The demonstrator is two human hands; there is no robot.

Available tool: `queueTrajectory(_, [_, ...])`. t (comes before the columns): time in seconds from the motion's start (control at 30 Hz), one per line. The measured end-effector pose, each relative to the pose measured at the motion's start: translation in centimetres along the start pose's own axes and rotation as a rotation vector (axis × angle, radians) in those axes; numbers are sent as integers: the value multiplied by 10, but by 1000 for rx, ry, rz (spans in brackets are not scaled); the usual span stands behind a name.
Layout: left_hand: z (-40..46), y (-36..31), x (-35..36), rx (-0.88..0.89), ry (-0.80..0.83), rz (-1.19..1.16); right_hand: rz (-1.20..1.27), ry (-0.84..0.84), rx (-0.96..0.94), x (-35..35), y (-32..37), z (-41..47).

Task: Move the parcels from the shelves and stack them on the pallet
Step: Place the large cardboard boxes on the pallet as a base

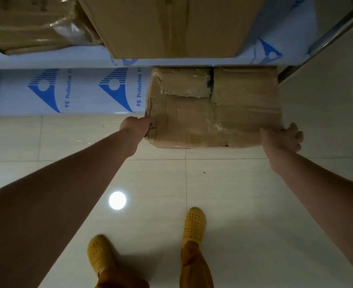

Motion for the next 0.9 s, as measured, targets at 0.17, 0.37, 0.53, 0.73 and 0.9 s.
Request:
queueTrajectory(0.17, [9,-4,7,38,-15,-69,132,-30,-13,9,4,13])
queueTrajectory(0.37, [11,-10,5,14,-55,-90,-76,-44,-13,2,-1,5])
queueTrajectory(0.53, [16,7,-21,74,-101,48,-185,113,-21,19,-11,-22])
queueTrajectory(0.73, [18,52,-59,20,-175,273,-350,248,45,37,-52,-61])
queueTrajectory(0.9, [16,71,-54,-49,-117,316,-326,314,215,58,-78,-76])
Point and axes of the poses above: each hand's wrist, its own z-axis towards the middle knuckle, its own x-axis out of the palm, y = z × x, the point moved 3 cm from there along z, towards the middle knuckle, and after that the axes turned 3 degrees about -y, right-handed, at the moved point
